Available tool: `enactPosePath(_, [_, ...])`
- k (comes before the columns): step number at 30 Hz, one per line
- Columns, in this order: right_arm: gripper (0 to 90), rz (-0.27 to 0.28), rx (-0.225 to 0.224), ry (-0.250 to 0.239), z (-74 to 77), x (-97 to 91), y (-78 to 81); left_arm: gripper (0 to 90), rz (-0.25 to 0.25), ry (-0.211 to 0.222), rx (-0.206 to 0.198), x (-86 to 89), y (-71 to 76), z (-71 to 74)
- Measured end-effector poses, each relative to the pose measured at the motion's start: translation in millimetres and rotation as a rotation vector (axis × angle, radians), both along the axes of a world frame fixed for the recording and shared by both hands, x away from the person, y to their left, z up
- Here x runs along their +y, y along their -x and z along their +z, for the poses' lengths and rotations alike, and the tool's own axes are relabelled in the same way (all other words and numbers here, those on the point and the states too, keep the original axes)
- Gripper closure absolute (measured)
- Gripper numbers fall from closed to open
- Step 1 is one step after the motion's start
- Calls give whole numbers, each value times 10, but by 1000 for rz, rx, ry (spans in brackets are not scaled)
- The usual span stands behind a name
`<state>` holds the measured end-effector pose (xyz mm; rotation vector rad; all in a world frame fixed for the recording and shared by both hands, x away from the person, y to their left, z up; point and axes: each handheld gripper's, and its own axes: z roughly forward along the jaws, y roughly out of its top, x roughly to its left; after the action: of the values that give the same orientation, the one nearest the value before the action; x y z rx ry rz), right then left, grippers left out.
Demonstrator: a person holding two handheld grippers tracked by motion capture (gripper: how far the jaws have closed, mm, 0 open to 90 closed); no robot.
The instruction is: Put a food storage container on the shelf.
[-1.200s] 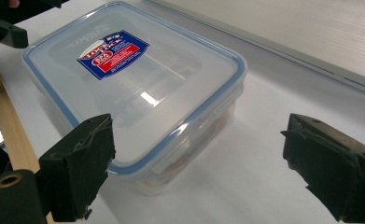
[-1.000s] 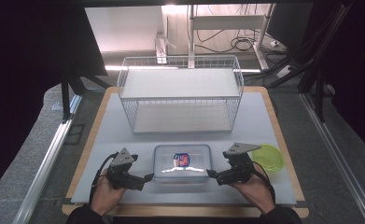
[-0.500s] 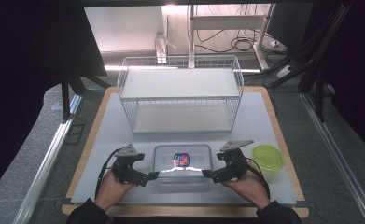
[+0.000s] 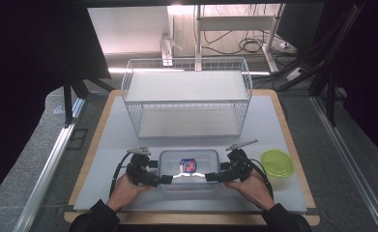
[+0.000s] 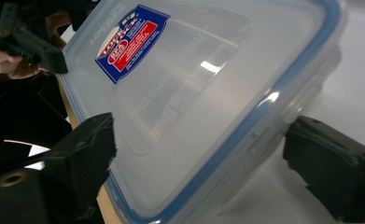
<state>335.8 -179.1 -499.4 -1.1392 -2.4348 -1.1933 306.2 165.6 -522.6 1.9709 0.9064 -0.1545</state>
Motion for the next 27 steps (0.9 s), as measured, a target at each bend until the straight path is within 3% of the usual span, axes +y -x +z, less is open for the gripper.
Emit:
enactPosePath(4, [185,-10,-18,17,56,-17,61,53,-4,-30,-4,14,83,61])
enactPosePath(8, [248,2,-28,29,91,-49,158,145,10,-15,-30,64,199,74])
enactPosePath(12, [346,11,-20,11,102,-122,243,246,32,3,-34,103,284,82])
enactPosePath(14, [373,13,-16,2,99,-147,256,307,33,20,-29,143,327,80])
enactPosePath(15, [429,16,-13,-23,95,-194,270,357,41,61,-18,211,344,84])
enactPosePath(17, [461,16,-8,-46,96,-228,273,426,47,102,10,257,342,71])
enactPosePath(20, [471,7,-1,-52,98,-228,270,445,56,110,18,269,337,79])
enactPosePath(23, [537,-10,-9,-81,113,-261,271,511,78,116,-12,292,343,110])
enactPosePath(27, [533,-28,-30,-73,136,-241,270,515,97,124,-4,283,333,104])
